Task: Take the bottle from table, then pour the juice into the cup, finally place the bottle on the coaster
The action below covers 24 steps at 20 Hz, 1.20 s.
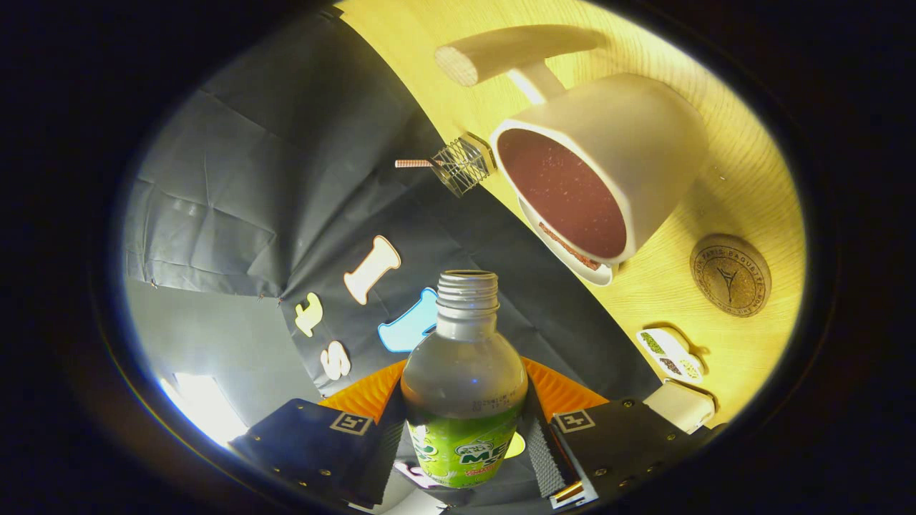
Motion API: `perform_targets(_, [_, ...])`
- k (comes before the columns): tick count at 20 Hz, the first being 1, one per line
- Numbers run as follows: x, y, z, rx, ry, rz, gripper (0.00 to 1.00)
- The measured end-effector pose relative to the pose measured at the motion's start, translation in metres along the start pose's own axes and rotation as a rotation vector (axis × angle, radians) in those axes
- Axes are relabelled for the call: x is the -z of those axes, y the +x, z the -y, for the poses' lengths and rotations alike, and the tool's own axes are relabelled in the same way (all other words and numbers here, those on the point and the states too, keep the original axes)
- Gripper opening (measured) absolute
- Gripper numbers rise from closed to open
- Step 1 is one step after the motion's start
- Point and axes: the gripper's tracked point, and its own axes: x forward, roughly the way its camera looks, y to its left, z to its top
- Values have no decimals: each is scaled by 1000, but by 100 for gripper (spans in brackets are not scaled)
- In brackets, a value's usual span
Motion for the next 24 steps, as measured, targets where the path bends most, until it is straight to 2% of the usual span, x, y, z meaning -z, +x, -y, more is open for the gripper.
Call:
perform_targets(14, [-12,-1,-3,-1,-39,12,77])
perform_targets(21, [-17,-4,3,19,-90,10,77])
perform_targets(24, [-12,-4,7,43,-170,-3,77])
